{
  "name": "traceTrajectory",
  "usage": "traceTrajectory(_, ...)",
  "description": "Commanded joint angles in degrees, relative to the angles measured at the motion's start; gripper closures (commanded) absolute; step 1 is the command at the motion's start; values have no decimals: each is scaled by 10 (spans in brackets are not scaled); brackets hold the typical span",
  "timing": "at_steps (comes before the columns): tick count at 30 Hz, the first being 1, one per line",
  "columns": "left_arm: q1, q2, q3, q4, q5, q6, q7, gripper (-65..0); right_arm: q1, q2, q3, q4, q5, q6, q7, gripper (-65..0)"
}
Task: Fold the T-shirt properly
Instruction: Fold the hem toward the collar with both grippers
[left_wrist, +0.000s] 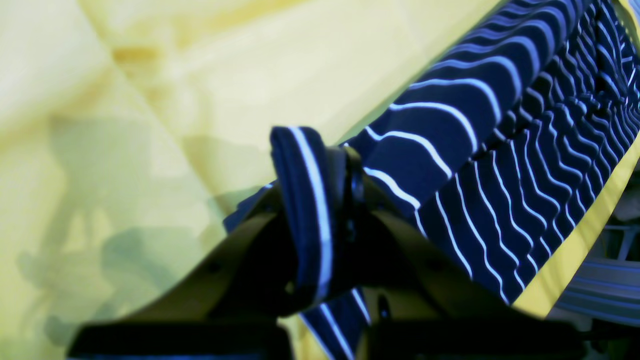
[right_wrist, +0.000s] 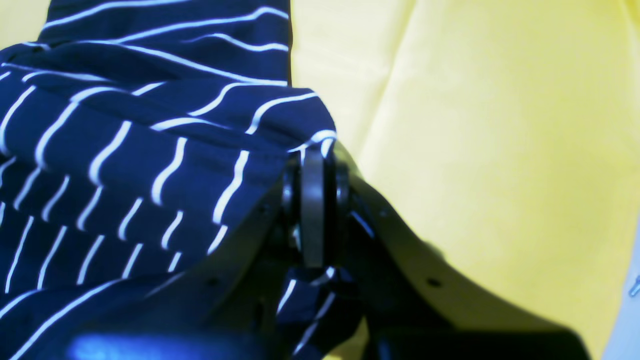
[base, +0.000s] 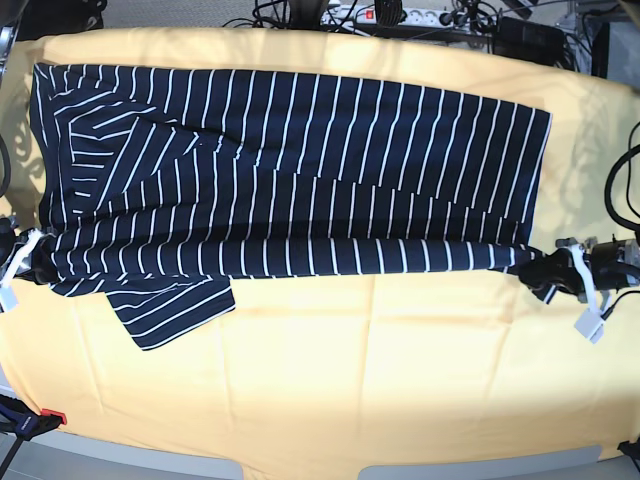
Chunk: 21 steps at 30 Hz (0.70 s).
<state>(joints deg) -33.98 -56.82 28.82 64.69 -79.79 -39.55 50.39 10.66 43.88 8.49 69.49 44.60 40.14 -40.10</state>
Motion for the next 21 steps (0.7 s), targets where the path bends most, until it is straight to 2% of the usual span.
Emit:
traceTrajectory(1, -20, -21, -9, 5, -15, -4, -10, 0, 13, 14, 5, 9, 2, -1, 11, 0)
traceTrajectory(5, -21, -32, -9, 5, -52, -4, 9, 0, 13, 4, 5, 9, 2, -1, 11, 0)
traceTrajectory(8, -21, -42, -9, 7, -52, -4, 53, 0, 13, 3, 5, 9, 2, -1, 2, 0)
traceTrajectory(14, -18, -54, -9, 14, -52, -4, 72, 0, 13, 4, 5, 9, 13, -1, -43, 0)
traceTrajectory(21, 24, -59, -9, 108, -52, -4, 132, 0, 13, 4, 5, 9, 19, -1, -50, 0)
